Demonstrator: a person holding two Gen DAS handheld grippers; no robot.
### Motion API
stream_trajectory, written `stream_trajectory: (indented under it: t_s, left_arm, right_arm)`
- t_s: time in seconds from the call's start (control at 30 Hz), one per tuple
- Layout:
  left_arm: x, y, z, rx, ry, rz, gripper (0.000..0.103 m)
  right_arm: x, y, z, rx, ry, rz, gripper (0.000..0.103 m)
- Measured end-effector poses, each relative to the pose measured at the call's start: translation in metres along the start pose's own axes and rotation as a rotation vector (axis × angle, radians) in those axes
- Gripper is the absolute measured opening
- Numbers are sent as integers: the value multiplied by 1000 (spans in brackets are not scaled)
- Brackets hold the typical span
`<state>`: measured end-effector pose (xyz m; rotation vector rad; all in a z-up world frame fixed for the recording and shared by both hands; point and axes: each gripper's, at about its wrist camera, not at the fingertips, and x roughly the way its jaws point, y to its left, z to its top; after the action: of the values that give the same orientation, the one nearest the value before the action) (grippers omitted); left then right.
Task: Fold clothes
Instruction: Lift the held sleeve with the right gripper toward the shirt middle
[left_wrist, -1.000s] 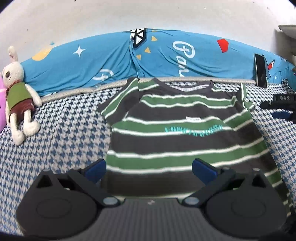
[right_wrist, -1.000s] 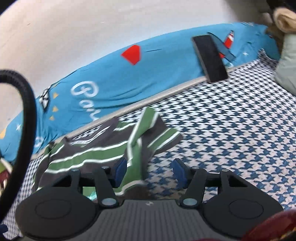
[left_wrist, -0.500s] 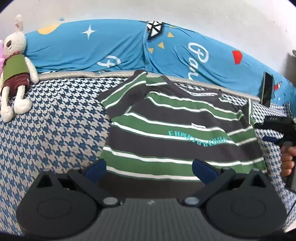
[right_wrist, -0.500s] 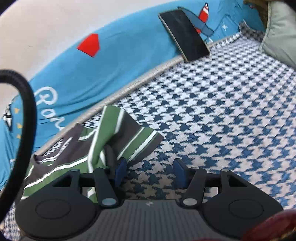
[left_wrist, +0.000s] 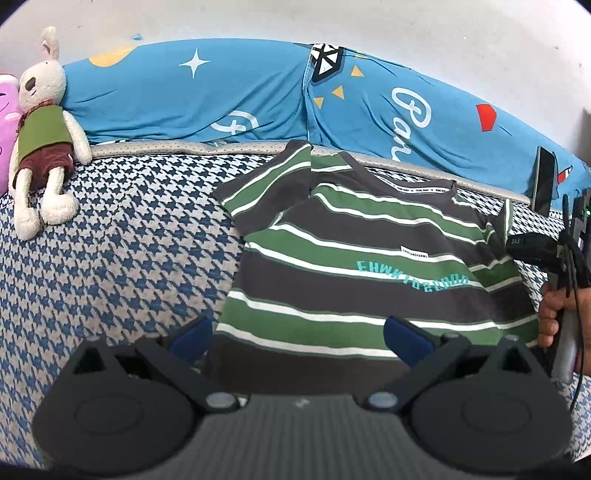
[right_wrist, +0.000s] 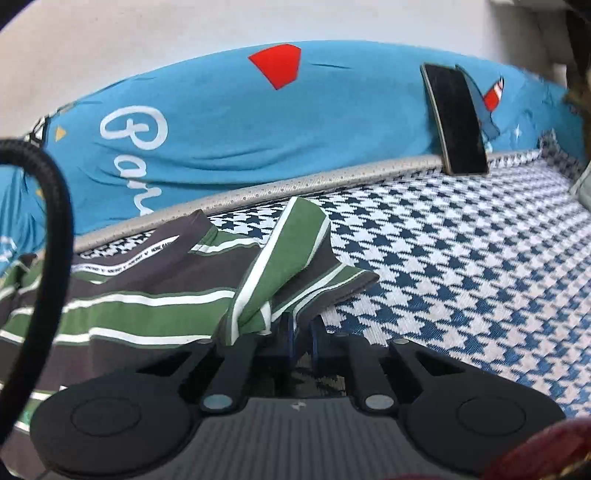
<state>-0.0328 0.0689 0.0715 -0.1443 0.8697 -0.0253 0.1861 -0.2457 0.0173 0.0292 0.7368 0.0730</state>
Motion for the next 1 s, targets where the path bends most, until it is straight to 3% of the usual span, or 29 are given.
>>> stream_trajectory:
  t_s: [0.3,0.57,0.8,1.0]
  left_arm:
    - [0,1,-1,0,3,8,103]
    - [1,1,-1,2,-3,8,103]
    - [1,-3,-2,10,-10,-3,103]
    - [5,-19,-6,58,-8,-2,103]
  right_arm:
    - [-6,9,1,-41,-22,-30,6]
    - [-28,12,14,-62,-120,-104,5]
    - [-62,-10,30,17,-216,-115,5]
    - [-79,-46,38,108,-235,-150,5]
